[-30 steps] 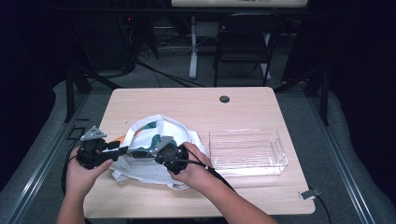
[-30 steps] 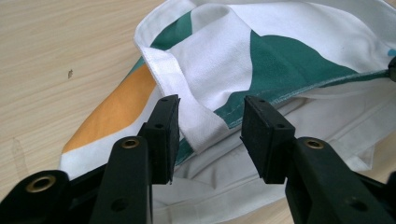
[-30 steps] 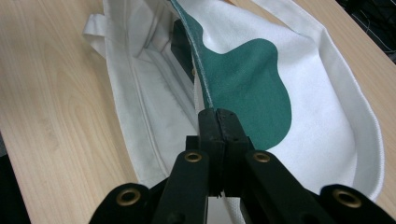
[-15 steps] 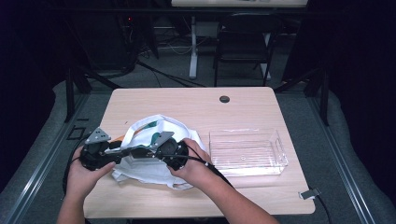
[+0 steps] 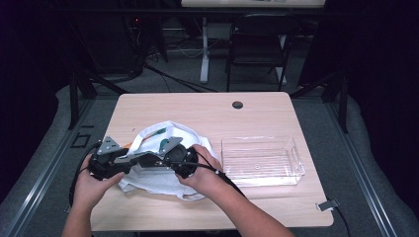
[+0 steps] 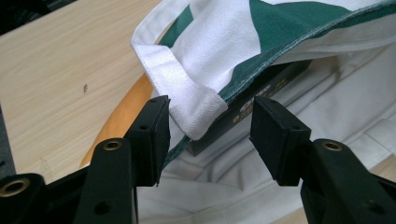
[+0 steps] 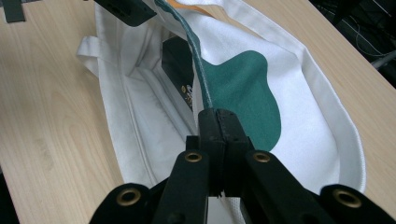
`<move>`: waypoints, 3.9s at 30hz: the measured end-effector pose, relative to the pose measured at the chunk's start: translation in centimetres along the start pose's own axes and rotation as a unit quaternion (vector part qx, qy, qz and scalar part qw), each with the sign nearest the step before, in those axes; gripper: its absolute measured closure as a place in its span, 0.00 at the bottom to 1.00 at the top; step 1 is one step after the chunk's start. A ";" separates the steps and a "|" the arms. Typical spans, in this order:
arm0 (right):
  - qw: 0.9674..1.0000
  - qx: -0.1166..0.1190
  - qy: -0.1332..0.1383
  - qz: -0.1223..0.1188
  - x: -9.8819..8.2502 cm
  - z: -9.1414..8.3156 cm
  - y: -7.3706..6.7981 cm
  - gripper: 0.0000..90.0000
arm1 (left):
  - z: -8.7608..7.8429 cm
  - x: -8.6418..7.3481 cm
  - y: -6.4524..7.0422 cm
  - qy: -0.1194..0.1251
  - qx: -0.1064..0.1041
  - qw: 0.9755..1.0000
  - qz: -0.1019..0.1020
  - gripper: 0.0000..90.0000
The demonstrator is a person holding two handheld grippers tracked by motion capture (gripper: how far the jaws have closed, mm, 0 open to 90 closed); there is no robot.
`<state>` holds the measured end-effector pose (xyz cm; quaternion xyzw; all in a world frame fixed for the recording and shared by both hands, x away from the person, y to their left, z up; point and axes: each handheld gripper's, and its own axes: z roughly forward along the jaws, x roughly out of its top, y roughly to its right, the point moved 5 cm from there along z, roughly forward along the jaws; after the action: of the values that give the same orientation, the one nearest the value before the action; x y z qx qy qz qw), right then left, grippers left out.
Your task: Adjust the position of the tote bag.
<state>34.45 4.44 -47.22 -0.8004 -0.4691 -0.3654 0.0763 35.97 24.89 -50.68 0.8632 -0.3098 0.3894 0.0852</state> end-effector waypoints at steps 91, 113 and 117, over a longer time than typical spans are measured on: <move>0.996 -0.073 -0.038 -0.041 -1.6 0.2 1.7 0.91 | 0.3 2.5 -1.4 0.029 0.036 0.999 -0.007 0.90; 0.993 -0.117 -0.011 0.015 0.1 -0.1 4.9 0.92 | 0.3 3.0 -1.1 0.017 0.059 0.998 0.000 0.90; 0.993 -0.114 -0.006 0.030 0.1 0.0 5.4 0.92 | 0.1 3.7 -1.2 0.012 0.066 0.998 0.013 0.90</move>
<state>38.87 1.55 -45.98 -0.8199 -0.4005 -0.4090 -0.0068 38.63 24.02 -47.95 0.8581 -0.2934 0.4205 0.0271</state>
